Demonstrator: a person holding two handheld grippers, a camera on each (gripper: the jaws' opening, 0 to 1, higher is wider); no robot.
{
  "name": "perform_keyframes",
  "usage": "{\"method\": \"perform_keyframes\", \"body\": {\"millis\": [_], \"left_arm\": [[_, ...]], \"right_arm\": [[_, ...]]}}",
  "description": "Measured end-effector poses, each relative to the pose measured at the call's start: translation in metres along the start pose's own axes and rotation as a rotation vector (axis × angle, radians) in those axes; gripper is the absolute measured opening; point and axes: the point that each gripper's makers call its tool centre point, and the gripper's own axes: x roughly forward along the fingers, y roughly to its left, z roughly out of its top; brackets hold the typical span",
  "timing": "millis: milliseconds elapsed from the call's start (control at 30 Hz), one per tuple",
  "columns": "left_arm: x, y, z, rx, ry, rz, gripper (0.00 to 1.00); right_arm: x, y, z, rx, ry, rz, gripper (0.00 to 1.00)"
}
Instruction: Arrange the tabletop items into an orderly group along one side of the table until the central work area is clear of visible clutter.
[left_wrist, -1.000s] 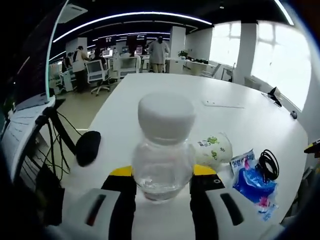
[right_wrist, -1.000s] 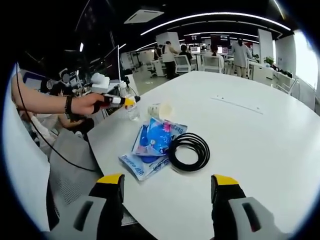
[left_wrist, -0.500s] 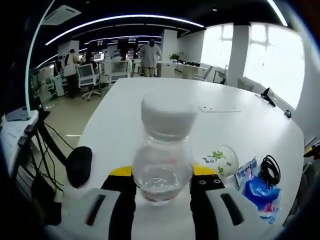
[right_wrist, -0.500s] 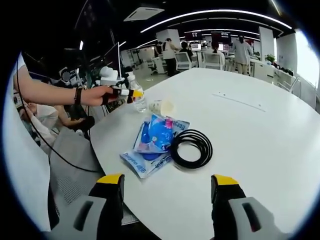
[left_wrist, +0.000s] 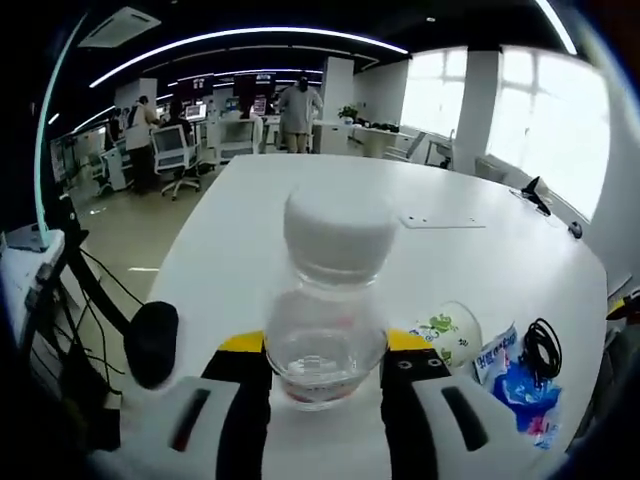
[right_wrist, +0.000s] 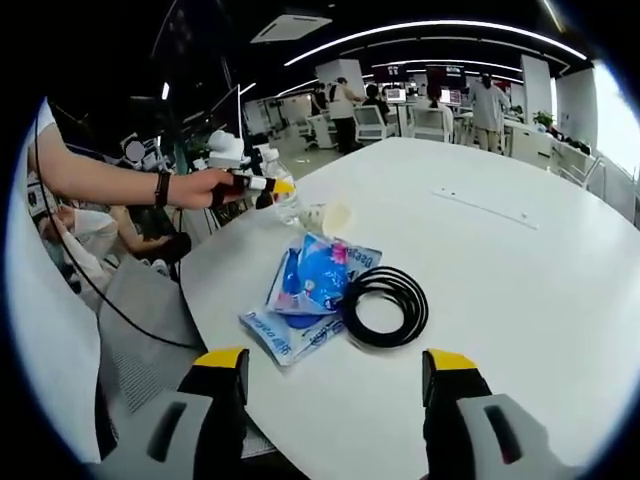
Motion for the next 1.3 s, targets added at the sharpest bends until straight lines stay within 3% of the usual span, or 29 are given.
{"method": "perform_keyframes", "body": {"millis": [433,567,700,867,1033,1300], "left_arm": [[-0.008,0.001,0.014,-0.008,-0.027,-0.028,0.47],[-0.018,0.004,0.009,0.008,-0.028,-0.033,0.48],[-0.032,-0.006,0.005,0.041,-0.027,-0.037,0.48],[-0.047,0.004,0.003,0.04,-0.036,-0.027,0.49],[-0.058,0.004,-0.006,0.029,-0.032,-0.017,0.49],[-0.079,-0.009,-0.035,-0.004,-0.007,-0.022,0.52]], "right_arm": [[0.003,0.004,0.004,0.001,-0.007,0.008,0.72],[0.004,0.004,0.005,0.003,-0.013,0.01,0.72],[0.005,0.005,0.005,0.001,-0.016,0.013,0.72],[0.007,0.006,0.002,0.001,-0.017,0.02,0.72],[0.008,0.007,0.002,0.0,-0.022,0.022,0.72],[0.007,0.007,0.002,0.004,-0.032,0.021,0.72]]}}
